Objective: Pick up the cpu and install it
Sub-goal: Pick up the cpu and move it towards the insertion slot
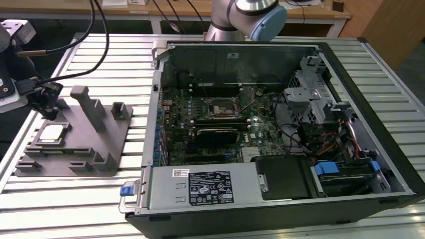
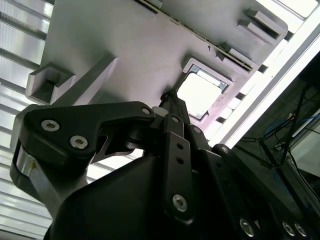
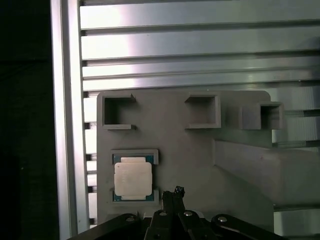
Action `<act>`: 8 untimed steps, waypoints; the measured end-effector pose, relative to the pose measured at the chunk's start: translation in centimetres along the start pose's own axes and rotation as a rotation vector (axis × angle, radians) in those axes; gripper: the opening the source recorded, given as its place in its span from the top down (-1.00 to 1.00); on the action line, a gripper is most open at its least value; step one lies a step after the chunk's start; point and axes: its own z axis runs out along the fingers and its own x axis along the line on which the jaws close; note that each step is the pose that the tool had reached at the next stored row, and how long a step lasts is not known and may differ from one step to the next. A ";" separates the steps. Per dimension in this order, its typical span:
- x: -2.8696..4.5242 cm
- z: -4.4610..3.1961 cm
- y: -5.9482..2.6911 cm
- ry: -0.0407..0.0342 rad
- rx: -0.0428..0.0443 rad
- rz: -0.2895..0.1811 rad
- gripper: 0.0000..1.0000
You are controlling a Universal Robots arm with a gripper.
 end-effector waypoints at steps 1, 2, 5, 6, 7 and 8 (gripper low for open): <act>0.02 0.13 -0.03 0.0001 0.0000 0.000 0.79; 0.04 0.26 -0.05 0.0000 0.0000 0.000 0.79; 0.12 0.63 -0.13 0.0001 0.0001 0.000 0.79; 0.15 0.74 -0.15 0.0002 0.0001 0.000 0.79; 0.18 0.86 -0.17 0.0002 0.0001 0.000 0.79; 0.20 0.97 -0.19 0.0001 0.0001 0.000 0.79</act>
